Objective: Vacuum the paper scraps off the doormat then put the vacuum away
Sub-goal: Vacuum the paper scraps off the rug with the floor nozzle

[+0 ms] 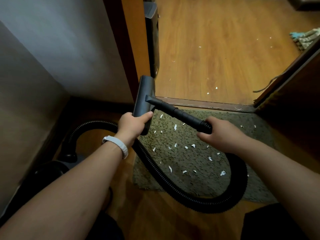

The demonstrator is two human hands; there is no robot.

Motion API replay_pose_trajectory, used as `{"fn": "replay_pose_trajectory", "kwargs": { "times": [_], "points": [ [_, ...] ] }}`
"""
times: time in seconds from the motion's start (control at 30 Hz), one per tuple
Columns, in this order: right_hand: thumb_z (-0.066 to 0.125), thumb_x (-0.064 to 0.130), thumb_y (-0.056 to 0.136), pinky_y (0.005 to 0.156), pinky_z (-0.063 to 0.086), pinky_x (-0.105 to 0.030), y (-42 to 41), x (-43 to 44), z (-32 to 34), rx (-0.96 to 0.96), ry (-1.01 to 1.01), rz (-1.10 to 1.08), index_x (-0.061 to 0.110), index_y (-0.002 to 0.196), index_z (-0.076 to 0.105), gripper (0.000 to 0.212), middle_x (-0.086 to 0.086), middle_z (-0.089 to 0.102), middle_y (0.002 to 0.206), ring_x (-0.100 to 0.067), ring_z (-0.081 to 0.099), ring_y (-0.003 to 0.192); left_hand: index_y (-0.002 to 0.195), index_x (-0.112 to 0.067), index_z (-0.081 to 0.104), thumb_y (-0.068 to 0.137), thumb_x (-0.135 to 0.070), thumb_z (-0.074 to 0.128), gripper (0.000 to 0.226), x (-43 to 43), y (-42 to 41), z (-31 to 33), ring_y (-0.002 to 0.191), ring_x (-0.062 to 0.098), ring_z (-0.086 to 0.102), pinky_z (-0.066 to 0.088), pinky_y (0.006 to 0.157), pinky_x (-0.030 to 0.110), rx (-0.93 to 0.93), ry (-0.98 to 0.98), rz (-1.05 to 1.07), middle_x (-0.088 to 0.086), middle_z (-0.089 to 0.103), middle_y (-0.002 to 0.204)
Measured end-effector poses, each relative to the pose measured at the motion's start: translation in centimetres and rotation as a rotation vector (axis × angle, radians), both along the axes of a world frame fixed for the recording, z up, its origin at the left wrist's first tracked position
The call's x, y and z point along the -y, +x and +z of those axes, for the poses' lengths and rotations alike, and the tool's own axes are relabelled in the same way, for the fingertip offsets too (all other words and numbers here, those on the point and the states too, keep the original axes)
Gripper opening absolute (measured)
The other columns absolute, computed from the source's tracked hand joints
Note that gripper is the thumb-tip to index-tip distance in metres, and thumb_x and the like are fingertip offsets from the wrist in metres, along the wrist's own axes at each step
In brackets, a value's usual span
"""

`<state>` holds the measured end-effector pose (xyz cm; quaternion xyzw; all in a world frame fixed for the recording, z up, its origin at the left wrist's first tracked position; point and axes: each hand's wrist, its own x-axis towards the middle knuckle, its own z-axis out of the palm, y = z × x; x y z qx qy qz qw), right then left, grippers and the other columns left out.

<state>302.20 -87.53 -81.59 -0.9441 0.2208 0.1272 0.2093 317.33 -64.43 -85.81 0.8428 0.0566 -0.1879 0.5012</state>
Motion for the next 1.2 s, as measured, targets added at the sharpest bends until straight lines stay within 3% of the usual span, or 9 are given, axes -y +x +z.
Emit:
{"fn": "replay_pose_trajectory", "kwargs": {
  "times": [0.1,0.2,0.33,0.4,0.57,0.87,1.0,1.07,1.2],
  "points": [
    [0.059,0.046,0.088,0.059,0.053,-0.032,0.1,-1.0,-0.1,0.022,-0.172,0.06,0.025,0.101,0.047,0.027,0.005,0.059,0.078,-0.015,0.058,0.065,0.108,-0.008,0.067,0.066,-0.057,0.08,0.066,0.0,-0.1,-0.7,0.087,0.027,0.071,0.06,0.077,0.042,-0.191,-0.098,0.035,0.008,0.073,0.097],
    [0.06,0.044,0.087,0.061,0.053,-0.033,0.3,-1.0,-0.1,0.073,-0.228,0.051,0.026,0.1,0.046,0.026,0.004,0.061,0.083,-0.019,0.06,0.068,0.113,-0.008,0.065,0.064,-0.059,0.08,0.072,-0.4,-0.3,-0.8,0.089,0.027,0.071,0.059,0.084,0.046,-0.22,-0.143,0.02,0.008,0.074,0.099],
    [0.074,0.022,0.081,0.061,0.061,-0.04,0.2,-0.6,0.0,-0.084,0.365,-0.167,0.017,0.106,0.053,0.034,-0.006,0.064,0.086,-0.023,0.067,0.063,0.109,-0.01,0.065,0.074,-0.049,0.08,0.054,0.1,-0.3,-0.1,0.087,0.024,0.071,0.06,0.079,0.041,-0.13,-0.149,-0.003,0.007,0.073,0.099],
    [0.073,0.019,0.081,0.056,0.058,-0.037,0.1,-0.8,-0.2,-0.147,0.471,-0.174,0.013,0.108,0.057,0.032,-0.01,0.065,0.079,-0.022,0.064,0.055,0.109,-0.009,0.064,0.076,-0.047,0.079,0.052,0.1,-0.4,-0.2,0.087,0.024,0.071,0.06,0.076,0.039,-0.123,-0.143,-0.006,0.008,0.072,0.099],
    [0.069,0.033,0.08,0.06,0.058,-0.035,0.9,-1.6,-0.3,0.011,0.076,-0.051,0.023,0.099,0.055,0.026,0.0,0.063,0.079,-0.018,0.065,0.064,0.111,-0.01,0.066,0.074,-0.054,0.077,0.058,-0.8,-0.2,-0.8,0.088,0.023,0.071,0.058,0.081,0.04,-0.149,-0.179,0.023,0.005,0.074,0.098],
    [0.069,0.035,0.08,0.057,0.054,-0.031,2.0,-2.6,1.1,0.099,-0.003,0.001,0.027,0.098,0.056,0.024,0.004,0.06,0.075,-0.017,0.061,0.063,0.132,-0.016,0.045,0.082,-0.046,0.073,0.064,-3.8,0.4,1.9,0.102,0.021,0.064,0.054,0.093,0.044,-0.132,-0.109,-0.091,0.003,0.062,0.118],
    [0.071,0.036,0.079,0.054,0.044,-0.028,2.9,-4.8,2.6,0.146,-0.037,0.064,0.026,0.093,0.056,0.023,0.005,0.057,0.07,-0.019,0.059,0.062,0.142,-0.019,0.039,0.087,-0.043,0.069,0.067,-8.7,0.5,4.8,0.103,0.016,0.062,0.049,0.078,0.028,0.02,0.002,-0.152,0.003,0.061,0.12],
    [0.073,0.035,0.078,0.057,0.043,-0.029,3.3,-6.5,3.2,0.162,-0.035,0.112,0.025,0.095,0.057,0.025,0.005,0.056,0.069,-0.023,0.059,0.066,0.136,-0.025,0.045,0.088,-0.042,0.069,0.057,-12.6,-0.2,5.4,0.101,0.012,0.06,0.045,0.073,0.024,0.088,0.06,-0.155,-0.002,0.061,0.114],
    [0.075,0.038,0.077,0.061,0.05,-0.034,3.9,-9.8,3.9,0.166,-0.064,0.218,0.024,0.092,0.056,0.028,0.002,0.056,0.07,-0.027,0.058,0.069,0.112,-0.03,0.057,0.088,-0.03,0.071,0.029,-21.3,-2.6,4.5,0.085,0.009,0.059,0.051,0.081,0.029,0.216,0.044,0.012,-0.004,0.063,0.101]
  ]
}}
